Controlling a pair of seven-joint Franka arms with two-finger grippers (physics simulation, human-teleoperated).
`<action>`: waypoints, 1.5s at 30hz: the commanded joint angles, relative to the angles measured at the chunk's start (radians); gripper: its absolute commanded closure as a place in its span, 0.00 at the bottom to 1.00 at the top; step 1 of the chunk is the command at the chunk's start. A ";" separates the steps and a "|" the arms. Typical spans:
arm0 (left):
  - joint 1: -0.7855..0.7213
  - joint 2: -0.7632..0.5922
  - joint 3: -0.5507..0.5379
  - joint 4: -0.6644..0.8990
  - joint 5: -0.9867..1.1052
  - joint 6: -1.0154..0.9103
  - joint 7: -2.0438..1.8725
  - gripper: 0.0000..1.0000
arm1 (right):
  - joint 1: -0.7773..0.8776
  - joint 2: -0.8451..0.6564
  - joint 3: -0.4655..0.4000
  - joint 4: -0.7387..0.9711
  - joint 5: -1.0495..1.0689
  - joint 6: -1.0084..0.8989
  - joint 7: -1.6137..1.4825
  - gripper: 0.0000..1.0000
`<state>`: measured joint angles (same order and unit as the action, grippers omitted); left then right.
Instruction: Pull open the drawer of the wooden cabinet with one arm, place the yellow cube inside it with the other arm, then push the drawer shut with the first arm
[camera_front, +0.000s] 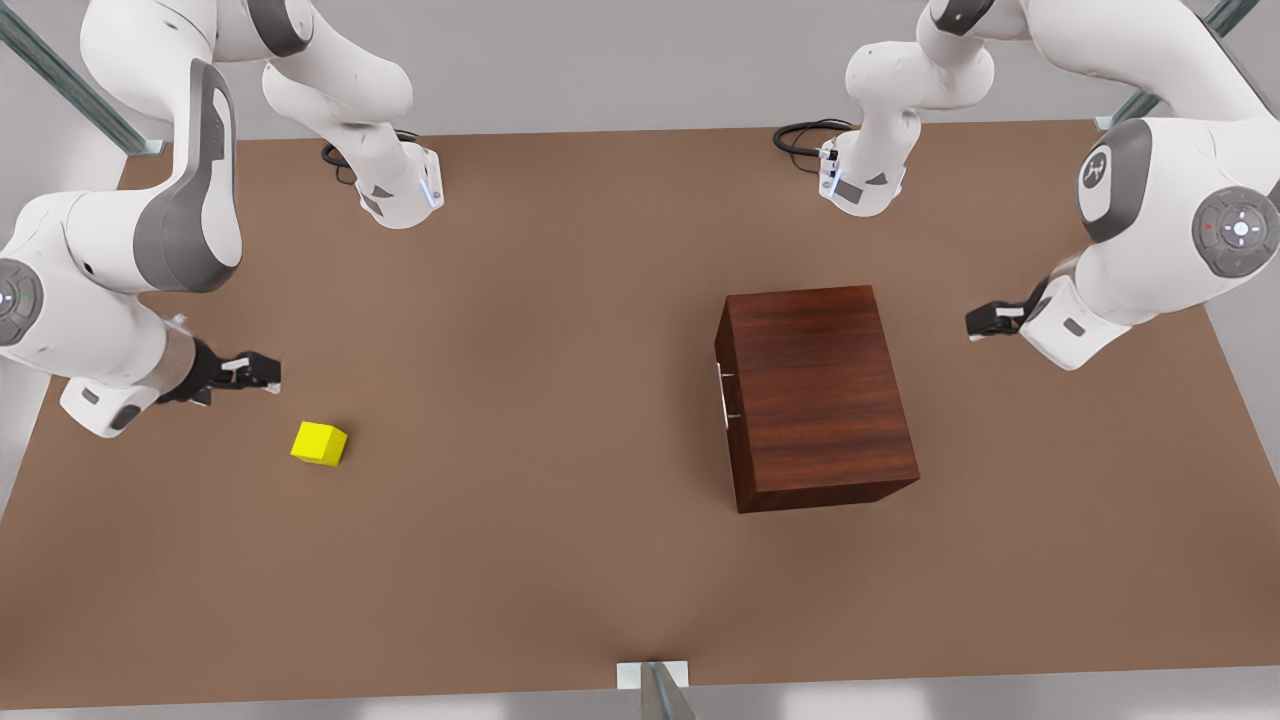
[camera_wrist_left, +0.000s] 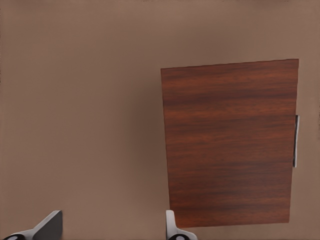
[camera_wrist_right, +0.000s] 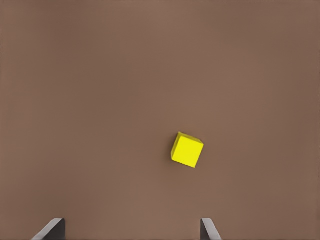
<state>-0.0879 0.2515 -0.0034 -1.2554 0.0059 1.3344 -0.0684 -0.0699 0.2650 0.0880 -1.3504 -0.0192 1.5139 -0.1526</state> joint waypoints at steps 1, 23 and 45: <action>-0.003 0.011 -0.003 0.002 0.003 0.103 0.121 0.00 | -0.001 -0.001 0.001 0.000 0.001 0.069 -0.096 0.00; -0.671 0.425 -0.007 0.034 0.212 0.477 -1.467 0.27 | -0.062 0.233 -0.001 -0.257 -0.008 0.425 0.854 0.00; -0.628 0.459 -0.004 0.028 0.252 0.347 -0.978 0.30 | -0.174 0.283 0.016 -0.486 -0.081 0.724 0.423 0.00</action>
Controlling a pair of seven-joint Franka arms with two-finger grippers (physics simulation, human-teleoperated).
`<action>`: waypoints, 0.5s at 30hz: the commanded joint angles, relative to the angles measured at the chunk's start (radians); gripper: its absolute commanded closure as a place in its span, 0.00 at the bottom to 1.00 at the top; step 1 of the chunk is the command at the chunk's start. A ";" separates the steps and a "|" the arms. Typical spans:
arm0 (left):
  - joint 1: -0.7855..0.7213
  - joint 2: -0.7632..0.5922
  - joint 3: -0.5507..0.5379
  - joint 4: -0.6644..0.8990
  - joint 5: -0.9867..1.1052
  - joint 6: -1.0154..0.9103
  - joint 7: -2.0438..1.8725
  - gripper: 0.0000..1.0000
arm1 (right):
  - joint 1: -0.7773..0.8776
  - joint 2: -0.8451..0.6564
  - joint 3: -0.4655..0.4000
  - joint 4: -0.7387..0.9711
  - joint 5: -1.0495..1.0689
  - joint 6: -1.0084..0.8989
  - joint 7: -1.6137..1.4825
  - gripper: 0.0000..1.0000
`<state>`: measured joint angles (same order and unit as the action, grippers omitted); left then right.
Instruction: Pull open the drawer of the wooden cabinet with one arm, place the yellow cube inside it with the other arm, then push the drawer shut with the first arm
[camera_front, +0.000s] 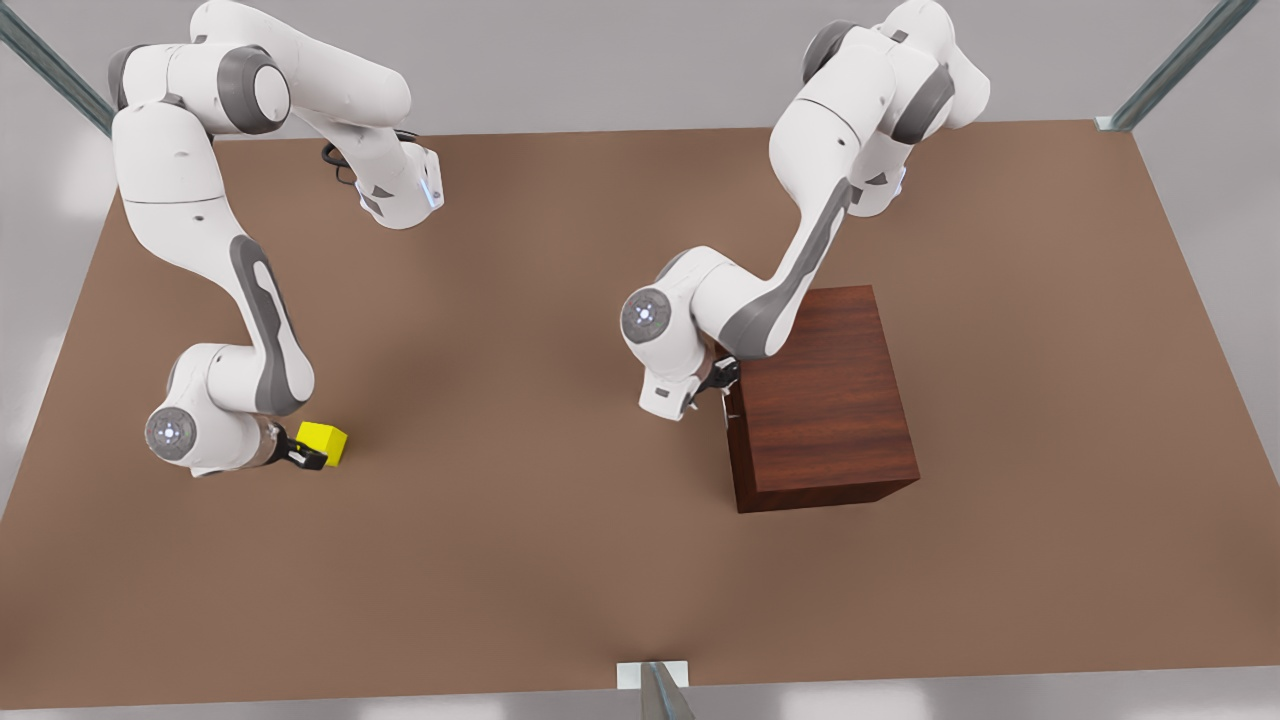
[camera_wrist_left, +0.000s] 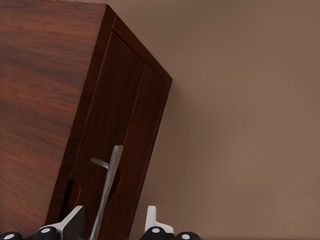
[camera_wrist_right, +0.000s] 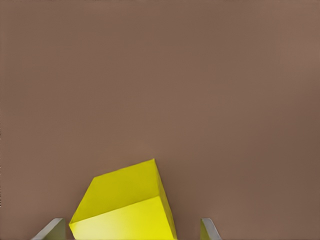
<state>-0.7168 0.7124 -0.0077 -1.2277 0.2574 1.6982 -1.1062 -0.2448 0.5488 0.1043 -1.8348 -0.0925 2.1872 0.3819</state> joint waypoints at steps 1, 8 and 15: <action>0.002 -0.001 0.000 0.000 0.000 -0.017 0.065 0.30 | 0.001 -0.003 0.000 -0.001 -0.007 0.051 -0.124 0.00; 0.002 0.035 0.002 0.000 0.008 -0.006 0.080 0.30 | -0.007 -0.010 0.026 -0.029 -0.007 0.051 -0.175 0.00; 0.000 0.053 0.000 0.004 0.010 0.020 0.075 0.30 | -0.010 0.010 0.025 -0.057 -0.032 0.062 -0.267 0.00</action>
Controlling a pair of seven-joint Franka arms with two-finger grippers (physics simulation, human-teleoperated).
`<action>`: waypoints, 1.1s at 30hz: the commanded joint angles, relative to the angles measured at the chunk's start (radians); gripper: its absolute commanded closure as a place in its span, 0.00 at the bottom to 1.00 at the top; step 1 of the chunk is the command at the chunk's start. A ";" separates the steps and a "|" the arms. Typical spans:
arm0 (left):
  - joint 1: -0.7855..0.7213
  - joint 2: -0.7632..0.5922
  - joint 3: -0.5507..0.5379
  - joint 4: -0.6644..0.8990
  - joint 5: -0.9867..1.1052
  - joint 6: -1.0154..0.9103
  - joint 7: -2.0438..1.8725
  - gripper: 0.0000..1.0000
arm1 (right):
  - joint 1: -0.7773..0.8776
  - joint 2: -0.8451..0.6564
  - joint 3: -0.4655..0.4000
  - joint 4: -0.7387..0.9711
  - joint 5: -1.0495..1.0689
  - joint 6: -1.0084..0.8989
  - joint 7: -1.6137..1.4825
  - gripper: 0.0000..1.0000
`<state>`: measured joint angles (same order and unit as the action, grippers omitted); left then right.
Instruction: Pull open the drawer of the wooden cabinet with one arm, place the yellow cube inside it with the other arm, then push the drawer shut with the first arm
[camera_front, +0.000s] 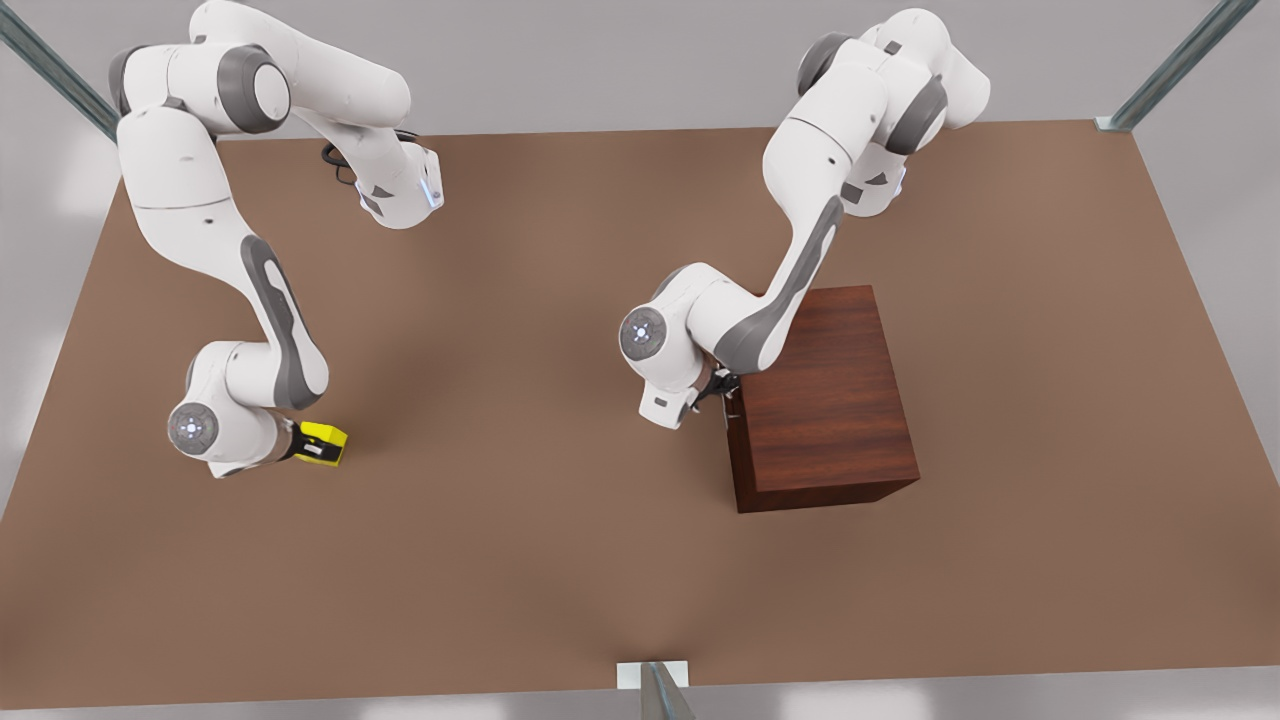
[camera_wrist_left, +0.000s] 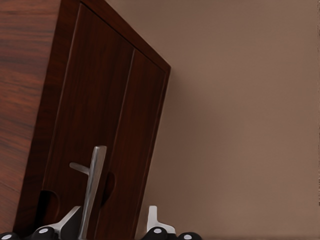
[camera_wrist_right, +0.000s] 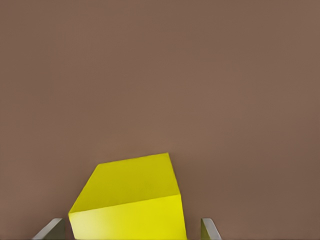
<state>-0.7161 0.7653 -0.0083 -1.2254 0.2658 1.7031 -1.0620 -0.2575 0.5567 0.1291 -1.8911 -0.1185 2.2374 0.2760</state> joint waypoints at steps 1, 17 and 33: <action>0.000 0.000 -0.001 0.001 0.001 0.018 0.031 0.30 | -0.011 0.009 0.000 0.000 -0.007 0.018 -0.178 0.00; -0.010 0.019 -0.055 0.052 -0.040 0.133 -0.016 0.30 | -0.009 0.037 0.012 0.004 -0.013 0.079 -0.253 0.31; -0.016 0.078 -0.091 0.139 -0.043 0.188 -0.062 0.32 | -0.026 -0.276 0.204 0.419 0.006 -0.573 -0.251 0.44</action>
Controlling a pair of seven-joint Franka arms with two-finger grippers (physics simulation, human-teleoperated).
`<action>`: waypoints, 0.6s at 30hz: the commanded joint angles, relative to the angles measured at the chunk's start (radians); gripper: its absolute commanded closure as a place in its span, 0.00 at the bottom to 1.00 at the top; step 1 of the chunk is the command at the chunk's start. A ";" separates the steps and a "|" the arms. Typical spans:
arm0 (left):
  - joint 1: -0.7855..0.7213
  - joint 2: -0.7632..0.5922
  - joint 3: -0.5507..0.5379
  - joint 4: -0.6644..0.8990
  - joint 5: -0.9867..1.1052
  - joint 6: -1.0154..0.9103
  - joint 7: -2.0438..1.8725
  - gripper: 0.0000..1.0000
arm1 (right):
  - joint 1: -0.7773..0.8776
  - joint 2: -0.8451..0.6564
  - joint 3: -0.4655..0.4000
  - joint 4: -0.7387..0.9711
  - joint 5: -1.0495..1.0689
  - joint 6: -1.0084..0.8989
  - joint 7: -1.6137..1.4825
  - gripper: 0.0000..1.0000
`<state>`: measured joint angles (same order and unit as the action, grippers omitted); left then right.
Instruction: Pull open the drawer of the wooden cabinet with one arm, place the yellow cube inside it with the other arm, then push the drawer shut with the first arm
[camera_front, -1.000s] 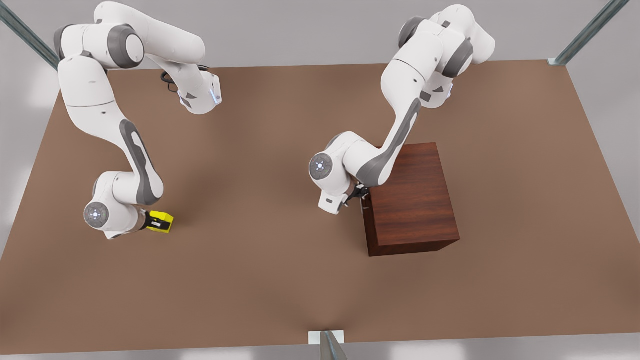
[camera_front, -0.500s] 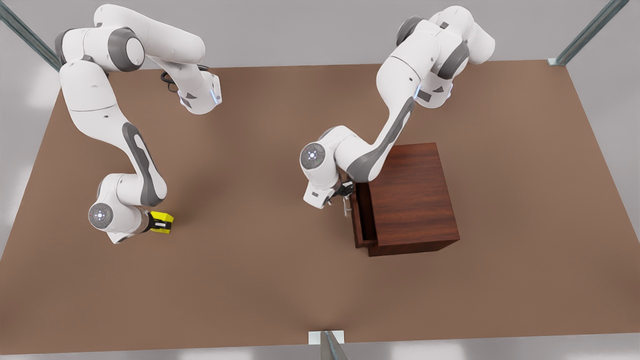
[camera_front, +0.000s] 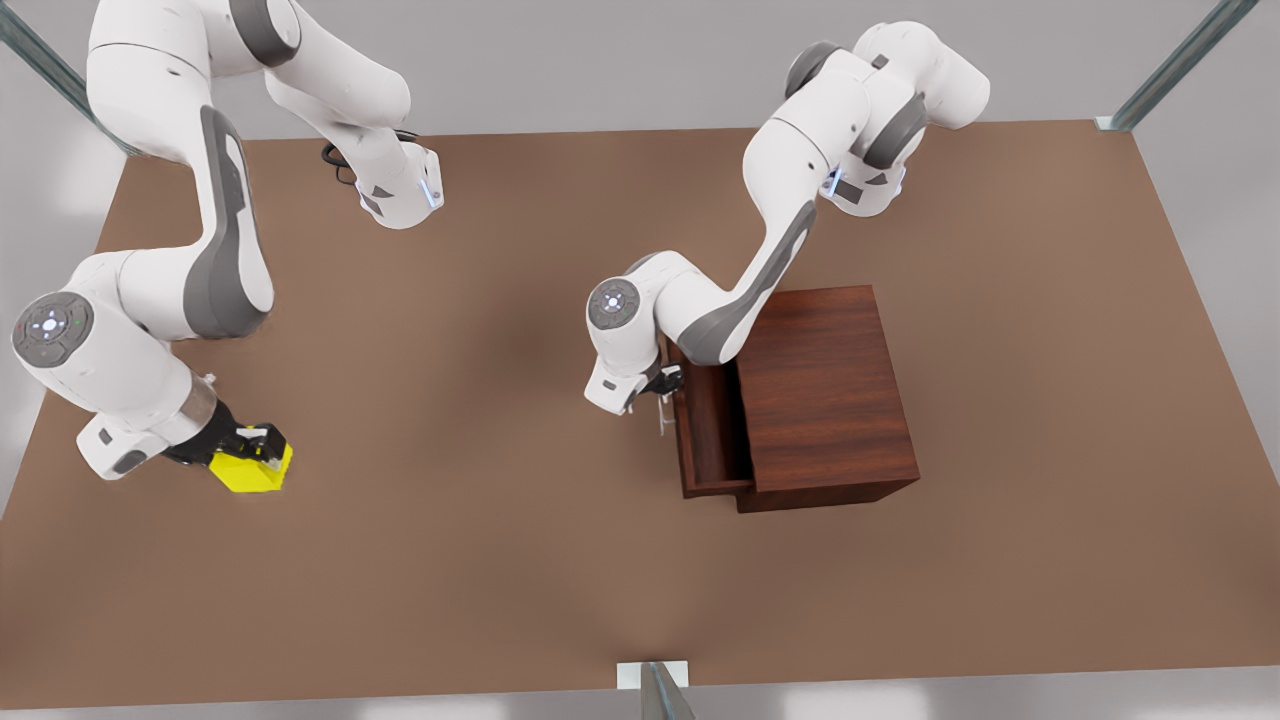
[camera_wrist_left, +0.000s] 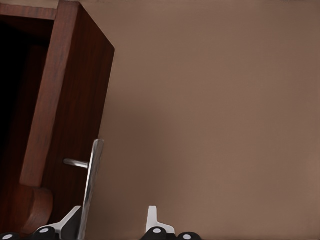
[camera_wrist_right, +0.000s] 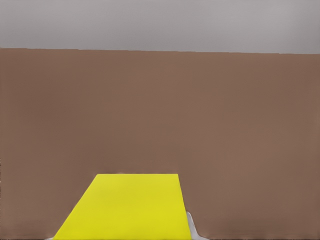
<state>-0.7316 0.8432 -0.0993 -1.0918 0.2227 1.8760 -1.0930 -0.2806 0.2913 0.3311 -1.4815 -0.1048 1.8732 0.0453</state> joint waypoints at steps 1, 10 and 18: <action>0.000 0.004 0.000 0.007 0.000 0.020 -0.031 0.32 | -0.022 -0.064 0.002 -0.049 0.027 -0.212 -0.027 0.44; 0.149 -0.243 -0.056 0.247 -0.327 -0.328 -0.061 0.19 | 0.044 -0.067 0.121 -0.022 0.022 -0.200 0.159 0.44; 0.618 -0.243 -0.033 0.233 -0.312 -0.549 0.568 0.01 | 0.420 0.198 0.120 0.198 -0.038 -0.151 0.648 0.43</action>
<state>-0.1470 0.6012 -0.1321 -0.8581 -0.1143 1.4604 -0.9993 0.1116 0.4767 0.4503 -1.2966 -0.1230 1.7064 0.2200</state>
